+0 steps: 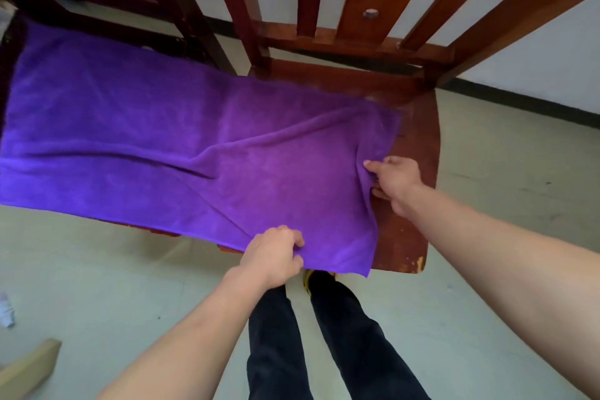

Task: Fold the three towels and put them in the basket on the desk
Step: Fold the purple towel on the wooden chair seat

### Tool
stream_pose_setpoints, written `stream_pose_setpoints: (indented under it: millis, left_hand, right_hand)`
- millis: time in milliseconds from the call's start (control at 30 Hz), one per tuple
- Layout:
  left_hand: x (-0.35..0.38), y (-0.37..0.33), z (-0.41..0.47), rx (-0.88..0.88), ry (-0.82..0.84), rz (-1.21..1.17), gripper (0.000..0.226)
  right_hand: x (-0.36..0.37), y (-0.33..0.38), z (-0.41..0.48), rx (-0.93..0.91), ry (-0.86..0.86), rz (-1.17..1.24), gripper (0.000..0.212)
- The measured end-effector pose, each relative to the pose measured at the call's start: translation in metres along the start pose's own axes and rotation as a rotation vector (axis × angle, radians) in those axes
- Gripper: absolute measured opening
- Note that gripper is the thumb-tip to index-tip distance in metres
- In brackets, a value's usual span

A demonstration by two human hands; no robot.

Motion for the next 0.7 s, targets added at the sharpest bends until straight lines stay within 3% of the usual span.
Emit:
stream_pose_setpoints:
  millis: [100, 200, 300, 333, 500, 600, 700]
  left_hand:
    - [-0.04, -0.005, 0.006, 0.02, -0.191, -0.01, 0.029]
    - [-0.093, -0.017, 0.018, 0.067, -0.404, 0.027, 0.027]
    - [-0.139, -0.031, 0.043, 0.106, -0.541, 0.088, 0.035]
    - [-0.148, -0.034, 0.054, 0.102, -0.545, 0.118, 0.039]
    - [-0.157, -0.036, 0.096, 0.013, -0.382, 0.243, 0.055]
    - [-0.159, -0.045, 0.107, 0.04, -0.339, 0.264, 0.06]
    - [-0.166, -0.056, 0.111, 0.064, -0.34, 0.205, 0.062]
  right_hand:
    - [-0.04, -0.009, 0.011, -0.059, -0.185, -0.092, 0.027]
    - [-0.057, 0.011, 0.017, -0.091, -0.196, -0.1, 0.021]
    - [-0.059, 0.047, 0.028, -0.136, -0.205, -0.081, 0.041]
    - [-0.057, 0.055, 0.035, -0.156, -0.202, -0.101, 0.046]
    - [-0.044, 0.099, 0.033, -0.288, -0.217, -0.39, 0.03]
    - [-0.064, 0.132, 0.033, -0.354, -0.315, -0.371, 0.013]
    - [-0.08, 0.146, 0.033, -0.374, -0.314, -0.34, 0.016]
Point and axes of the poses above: each hand's wrist, its own z-axis towards the middle knuckle, its own x-axis out of the palm, y = z × x, the point moved 9 cm from there along z, towards the middle knuckle, and after that the axes turned 4 degrees about x, right-handed, at the moved point
